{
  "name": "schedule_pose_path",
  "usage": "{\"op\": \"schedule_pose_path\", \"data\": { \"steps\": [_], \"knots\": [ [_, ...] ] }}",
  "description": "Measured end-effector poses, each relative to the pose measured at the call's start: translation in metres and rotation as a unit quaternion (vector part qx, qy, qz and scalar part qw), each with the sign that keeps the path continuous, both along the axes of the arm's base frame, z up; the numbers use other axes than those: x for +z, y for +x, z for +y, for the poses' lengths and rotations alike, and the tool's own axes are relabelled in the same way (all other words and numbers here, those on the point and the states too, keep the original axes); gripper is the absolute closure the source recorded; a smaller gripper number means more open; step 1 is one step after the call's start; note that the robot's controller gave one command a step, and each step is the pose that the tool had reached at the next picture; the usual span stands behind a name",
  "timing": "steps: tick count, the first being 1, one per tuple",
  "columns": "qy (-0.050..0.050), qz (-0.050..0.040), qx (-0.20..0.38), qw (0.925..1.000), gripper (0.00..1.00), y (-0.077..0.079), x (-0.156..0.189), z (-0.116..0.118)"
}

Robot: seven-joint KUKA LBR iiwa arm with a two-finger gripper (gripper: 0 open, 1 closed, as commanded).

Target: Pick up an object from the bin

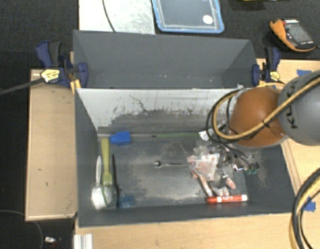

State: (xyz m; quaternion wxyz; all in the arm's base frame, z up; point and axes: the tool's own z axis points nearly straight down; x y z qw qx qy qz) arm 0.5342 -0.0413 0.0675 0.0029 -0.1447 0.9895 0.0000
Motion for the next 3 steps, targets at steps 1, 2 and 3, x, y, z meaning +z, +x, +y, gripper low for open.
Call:
{"op": "schedule_pose_path", "data": {
  "steps": [1,2,3],
  "knots": [
    [0.003,-0.0137,0.038,0.9992,1.00,0.050,0.005,-0.012],
    [0.003,-0.0136,0.037,0.9992,1.00,0.050,0.005,-0.012],
    [0.004,-0.0084,0.036,0.9993,1.00,0.047,0.036,-0.011]
  ]
}}
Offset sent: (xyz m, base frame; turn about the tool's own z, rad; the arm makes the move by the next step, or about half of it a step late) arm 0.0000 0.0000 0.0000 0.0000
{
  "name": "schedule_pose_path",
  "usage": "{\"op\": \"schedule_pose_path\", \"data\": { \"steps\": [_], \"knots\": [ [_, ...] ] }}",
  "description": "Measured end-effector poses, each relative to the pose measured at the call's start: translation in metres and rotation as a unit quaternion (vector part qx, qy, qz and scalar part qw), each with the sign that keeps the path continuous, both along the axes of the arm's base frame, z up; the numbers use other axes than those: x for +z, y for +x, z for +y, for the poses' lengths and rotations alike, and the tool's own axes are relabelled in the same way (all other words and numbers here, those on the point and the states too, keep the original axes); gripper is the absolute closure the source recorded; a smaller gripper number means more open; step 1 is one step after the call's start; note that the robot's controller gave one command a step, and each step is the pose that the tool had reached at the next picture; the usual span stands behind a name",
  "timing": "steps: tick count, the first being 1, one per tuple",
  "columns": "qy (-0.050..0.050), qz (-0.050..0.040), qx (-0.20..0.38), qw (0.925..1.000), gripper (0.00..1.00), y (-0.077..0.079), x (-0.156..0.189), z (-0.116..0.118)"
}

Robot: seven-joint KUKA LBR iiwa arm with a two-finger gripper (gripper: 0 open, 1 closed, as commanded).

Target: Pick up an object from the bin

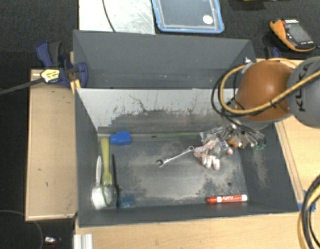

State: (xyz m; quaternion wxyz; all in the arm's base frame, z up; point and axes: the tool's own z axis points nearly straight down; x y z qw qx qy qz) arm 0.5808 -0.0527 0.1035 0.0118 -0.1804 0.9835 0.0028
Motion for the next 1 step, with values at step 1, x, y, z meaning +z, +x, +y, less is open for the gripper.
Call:
{"op": "schedule_pose_path", "data": {
  "steps": [1],
  "knots": [
    [-0.001,-0.0050,0.000,1.0000,1.00,0.0028,0.0483,-0.0002]
  ]
}}
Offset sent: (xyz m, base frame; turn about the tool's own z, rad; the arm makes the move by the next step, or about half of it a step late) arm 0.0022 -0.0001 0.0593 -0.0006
